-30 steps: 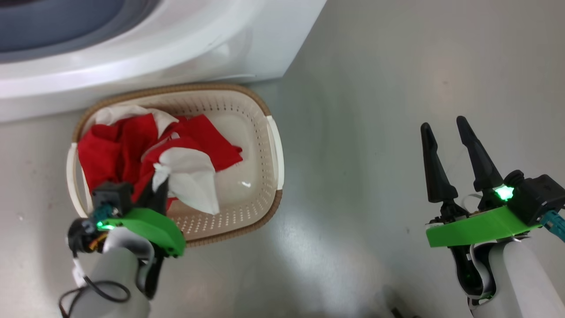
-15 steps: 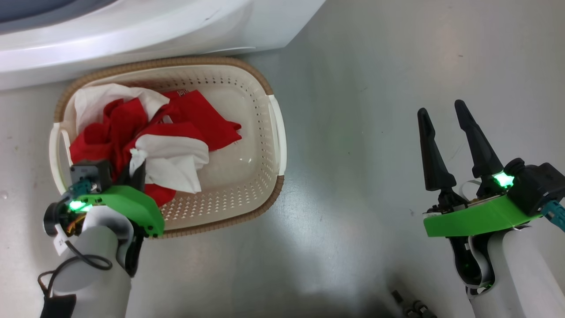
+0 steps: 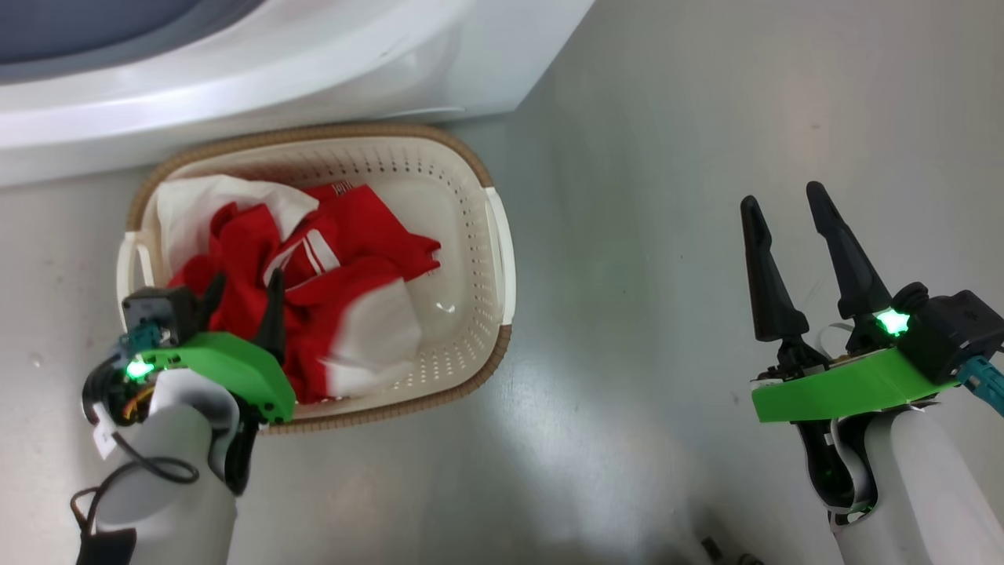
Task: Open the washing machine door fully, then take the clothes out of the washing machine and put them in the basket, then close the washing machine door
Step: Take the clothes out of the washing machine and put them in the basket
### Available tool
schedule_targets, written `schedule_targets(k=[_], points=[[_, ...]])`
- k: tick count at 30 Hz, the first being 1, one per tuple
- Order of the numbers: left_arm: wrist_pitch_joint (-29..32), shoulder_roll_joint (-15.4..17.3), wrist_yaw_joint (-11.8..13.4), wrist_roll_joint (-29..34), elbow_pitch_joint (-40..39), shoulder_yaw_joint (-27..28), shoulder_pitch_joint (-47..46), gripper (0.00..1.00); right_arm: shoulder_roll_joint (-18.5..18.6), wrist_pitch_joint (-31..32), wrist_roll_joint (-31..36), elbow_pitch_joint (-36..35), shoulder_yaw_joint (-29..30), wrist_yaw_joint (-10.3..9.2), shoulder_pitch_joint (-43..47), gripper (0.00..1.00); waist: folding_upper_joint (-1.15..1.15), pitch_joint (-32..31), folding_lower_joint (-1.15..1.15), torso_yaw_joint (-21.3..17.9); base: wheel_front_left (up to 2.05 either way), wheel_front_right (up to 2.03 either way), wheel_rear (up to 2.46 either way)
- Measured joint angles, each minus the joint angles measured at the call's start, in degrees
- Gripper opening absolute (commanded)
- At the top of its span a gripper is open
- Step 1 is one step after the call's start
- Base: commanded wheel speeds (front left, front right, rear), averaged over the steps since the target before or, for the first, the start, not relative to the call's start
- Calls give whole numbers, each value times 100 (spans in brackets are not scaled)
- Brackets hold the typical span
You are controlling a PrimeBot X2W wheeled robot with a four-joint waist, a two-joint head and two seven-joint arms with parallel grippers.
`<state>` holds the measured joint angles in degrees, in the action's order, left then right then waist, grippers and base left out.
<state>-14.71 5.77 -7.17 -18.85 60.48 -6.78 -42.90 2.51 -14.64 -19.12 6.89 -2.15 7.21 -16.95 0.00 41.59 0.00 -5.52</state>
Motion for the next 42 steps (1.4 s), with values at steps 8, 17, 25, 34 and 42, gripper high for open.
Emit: schedule_targets(k=[8, 17, 25, 34, 42], points=[[0, 3, 0, -52, -417, 112, 560, 100, 3, 0, 15, 125, -2, 0, 49, 100, 0, -468, 0, 48, 0, 0, 0], [0, -16, 0, -18, -1295, 445, 1163, 100, 12, 1, 111, 278, 11, 0, 343, 100, 0, -1046, 0, 119, 0, 0, 0], [1, -104, 0, 158, -1995, 652, 1856, 100, 15, 1, 164, 411, 38, 0, 653, 100, 0, -1683, 0, 217, 0, 0, 0], [0, -115, 0, 344, -2799, 832, 2498, 100, 12, 1, 163, 477, 154, 0, 1089, 100, 0, -2394, 0, 307, 0, 0, 0], [0, -124, 0, 432, -3499, 910, 2941, 100, 9, 1, 164, 475, 305, 0, 1423, 100, 0, -2910, 0, 371, 0, 0, 0]])
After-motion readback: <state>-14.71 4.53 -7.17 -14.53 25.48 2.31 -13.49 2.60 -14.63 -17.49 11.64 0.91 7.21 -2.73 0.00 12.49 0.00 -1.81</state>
